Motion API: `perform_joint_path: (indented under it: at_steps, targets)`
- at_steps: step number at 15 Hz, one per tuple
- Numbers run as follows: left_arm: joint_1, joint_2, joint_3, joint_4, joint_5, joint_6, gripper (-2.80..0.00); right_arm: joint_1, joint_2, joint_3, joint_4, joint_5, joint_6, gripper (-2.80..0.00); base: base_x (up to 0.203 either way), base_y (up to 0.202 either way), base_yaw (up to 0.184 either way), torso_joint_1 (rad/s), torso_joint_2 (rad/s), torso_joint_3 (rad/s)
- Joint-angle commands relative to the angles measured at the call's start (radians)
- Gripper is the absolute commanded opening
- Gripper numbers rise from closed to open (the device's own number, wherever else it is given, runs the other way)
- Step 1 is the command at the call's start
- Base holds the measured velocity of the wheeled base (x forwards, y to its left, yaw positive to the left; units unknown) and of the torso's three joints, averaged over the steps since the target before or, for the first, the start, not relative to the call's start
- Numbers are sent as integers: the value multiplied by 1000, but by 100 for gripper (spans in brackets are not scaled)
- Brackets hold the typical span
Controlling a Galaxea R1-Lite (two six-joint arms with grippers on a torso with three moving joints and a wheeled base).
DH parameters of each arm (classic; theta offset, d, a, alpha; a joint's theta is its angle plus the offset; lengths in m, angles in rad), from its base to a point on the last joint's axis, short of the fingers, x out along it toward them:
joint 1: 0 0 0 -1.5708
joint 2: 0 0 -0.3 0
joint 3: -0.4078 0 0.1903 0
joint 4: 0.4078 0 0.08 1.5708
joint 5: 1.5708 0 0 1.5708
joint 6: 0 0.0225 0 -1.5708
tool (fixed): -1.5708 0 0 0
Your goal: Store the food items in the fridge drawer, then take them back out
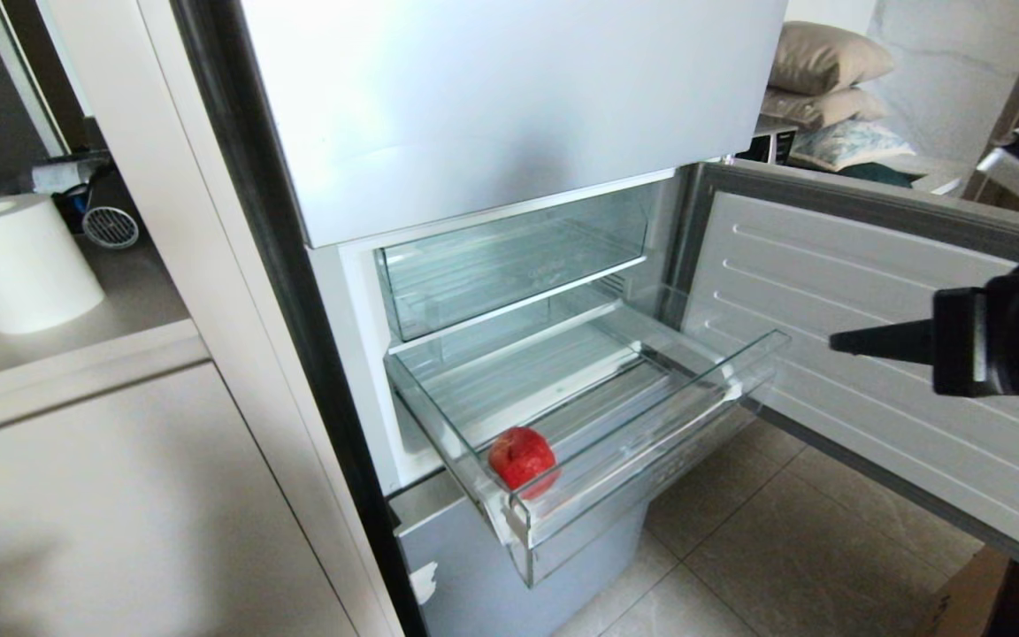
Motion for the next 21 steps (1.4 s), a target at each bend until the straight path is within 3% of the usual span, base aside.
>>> perform_joint_path:
  at_steps: [1, 6, 9, 11, 16, 21]
  targets:
    - [-1, 0, 0, 0, 0, 0, -280, 6, 165, -63, 27, 63, -8, -280, 0, 0, 0, 0, 0, 0]
    - [0, 0, 0, 0, 1, 0, -280, 17, 476, -426, 224, 96, -74, -280, 0, 0, 0, 0, 0, 0]
    - [0, 0, 0, 1, 1, 0, -280, 75, 627, -650, 394, 98, -100, -280, 0, 0, 0, 0, 0, 0]
    - [0, 0, 0, -1, 1, 0, -280, 128, 724, -738, 429, 96, -107, -280, 0, 0, 0, 0, 0, 0]
    - [0, 0, 0, -1, 1, 0, -280, 198, 849, -760, 237, 87, -112, -280, 0, 0, 0, 0, 0, 0]
    - [-1, 0, 0, -1, 1, 0, -280, 202, 752, -747, 247, 88, -99, -280, 0, 0, 0, 0, 0, 0]
